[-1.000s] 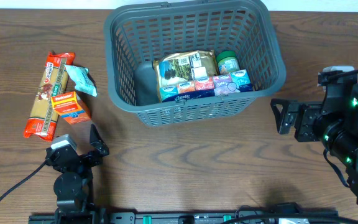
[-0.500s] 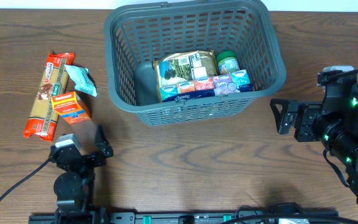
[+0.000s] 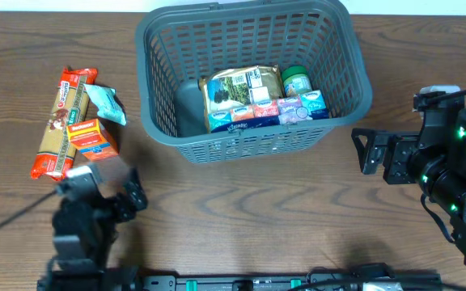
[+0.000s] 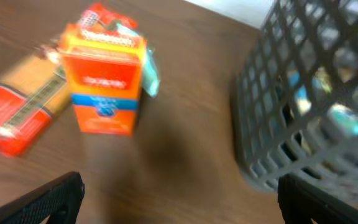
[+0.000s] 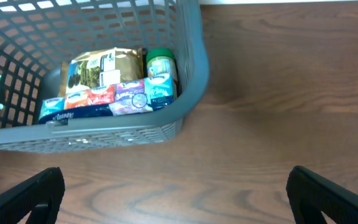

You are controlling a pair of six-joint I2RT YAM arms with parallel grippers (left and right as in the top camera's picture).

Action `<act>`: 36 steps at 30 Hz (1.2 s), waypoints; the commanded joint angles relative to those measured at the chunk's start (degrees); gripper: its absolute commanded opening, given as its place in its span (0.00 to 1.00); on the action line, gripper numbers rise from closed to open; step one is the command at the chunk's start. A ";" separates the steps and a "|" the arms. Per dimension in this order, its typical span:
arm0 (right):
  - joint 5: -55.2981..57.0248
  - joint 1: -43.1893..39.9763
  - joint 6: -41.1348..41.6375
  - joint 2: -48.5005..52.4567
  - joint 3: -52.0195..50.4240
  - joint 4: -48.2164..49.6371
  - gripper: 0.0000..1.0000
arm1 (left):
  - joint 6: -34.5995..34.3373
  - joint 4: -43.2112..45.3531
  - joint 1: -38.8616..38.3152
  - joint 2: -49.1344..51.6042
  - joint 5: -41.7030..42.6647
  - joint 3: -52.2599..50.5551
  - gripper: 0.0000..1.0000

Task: Pack container
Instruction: 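Move the left gripper forward over the orange Redoxon box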

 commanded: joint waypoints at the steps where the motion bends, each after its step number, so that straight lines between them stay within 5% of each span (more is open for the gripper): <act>1: -0.22 -0.50 1.01 -0.13 -0.02 -0.09 0.99 | 0.52 -7.37 0.24 9.05 -9.68 11.87 0.99; 7: -0.22 -0.50 0.98 -0.13 -0.02 -0.09 0.99 | -1.36 -22.82 0.24 24.20 -16.87 31.50 0.98; 19: -0.20 -0.50 1.01 -0.13 -0.02 -0.09 0.99 | 0.72 -16.76 0.26 38.29 -17.20 33.46 0.98; 29: -0.20 -0.50 0.98 -0.13 -0.02 -0.09 0.99 | -4.04 -15.47 3.74 53.57 -16.90 33.48 0.98; 36: -0.22 -0.50 1.01 -0.13 -0.02 -0.09 0.99 | 3.58 -9.92 4.55 55.76 -10.84 33.48 0.98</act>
